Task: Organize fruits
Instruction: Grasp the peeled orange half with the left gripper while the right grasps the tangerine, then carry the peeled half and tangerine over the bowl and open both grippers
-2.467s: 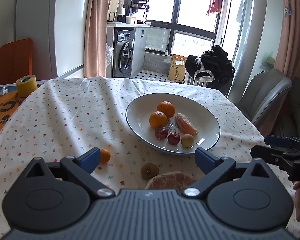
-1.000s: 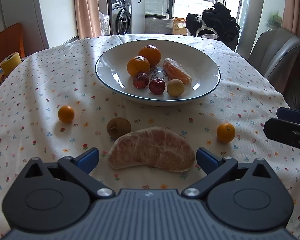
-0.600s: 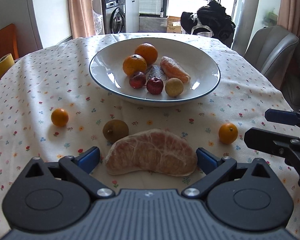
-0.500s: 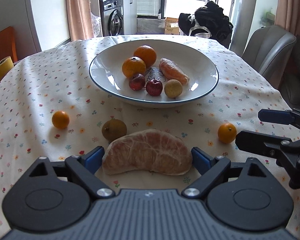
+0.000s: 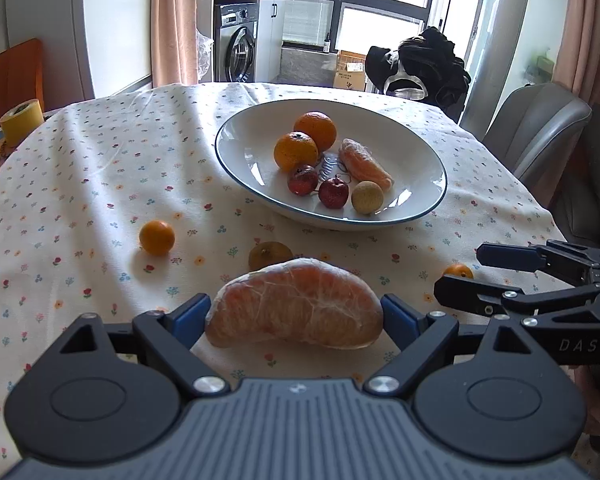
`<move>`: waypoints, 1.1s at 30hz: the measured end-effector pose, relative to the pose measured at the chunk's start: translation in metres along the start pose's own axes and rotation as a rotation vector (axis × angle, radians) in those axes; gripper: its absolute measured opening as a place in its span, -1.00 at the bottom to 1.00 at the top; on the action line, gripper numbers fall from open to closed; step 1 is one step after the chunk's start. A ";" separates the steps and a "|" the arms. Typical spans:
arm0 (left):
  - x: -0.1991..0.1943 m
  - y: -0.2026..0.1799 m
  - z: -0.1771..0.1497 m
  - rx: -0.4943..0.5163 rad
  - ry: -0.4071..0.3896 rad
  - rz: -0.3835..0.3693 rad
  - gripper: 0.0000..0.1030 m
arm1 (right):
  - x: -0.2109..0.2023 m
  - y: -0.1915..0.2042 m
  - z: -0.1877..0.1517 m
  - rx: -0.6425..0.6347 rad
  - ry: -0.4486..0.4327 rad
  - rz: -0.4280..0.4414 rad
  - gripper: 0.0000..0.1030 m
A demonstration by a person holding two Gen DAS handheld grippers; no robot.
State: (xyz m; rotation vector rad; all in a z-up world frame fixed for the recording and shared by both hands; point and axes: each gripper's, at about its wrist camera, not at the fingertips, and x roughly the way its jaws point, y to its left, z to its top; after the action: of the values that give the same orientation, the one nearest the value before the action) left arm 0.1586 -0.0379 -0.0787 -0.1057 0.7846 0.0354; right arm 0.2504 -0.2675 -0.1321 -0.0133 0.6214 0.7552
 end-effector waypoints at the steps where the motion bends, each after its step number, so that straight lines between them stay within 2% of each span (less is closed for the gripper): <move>1: -0.002 0.001 0.000 -0.002 -0.006 0.001 0.74 | 0.002 0.001 0.000 -0.005 0.005 -0.001 0.41; 7: -0.010 0.010 0.001 -0.022 -0.027 -0.001 0.74 | 0.010 0.007 0.000 -0.041 0.027 -0.028 -0.03; 9: -0.012 0.013 0.001 -0.029 -0.032 -0.005 0.74 | 0.011 0.008 0.001 -0.055 0.033 -0.037 -0.46; 10: -0.013 0.014 0.001 -0.034 -0.035 -0.007 0.74 | 0.011 0.009 0.002 -0.058 0.040 -0.043 -0.55; 33: -0.023 0.024 0.029 -0.048 -0.112 -0.024 0.74 | -0.002 0.009 0.039 -0.066 -0.048 -0.036 -0.56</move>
State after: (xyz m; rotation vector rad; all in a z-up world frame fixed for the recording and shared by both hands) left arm 0.1609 -0.0110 -0.0441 -0.1575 0.6704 0.0372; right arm 0.2634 -0.2535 -0.0971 -0.0667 0.5494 0.7389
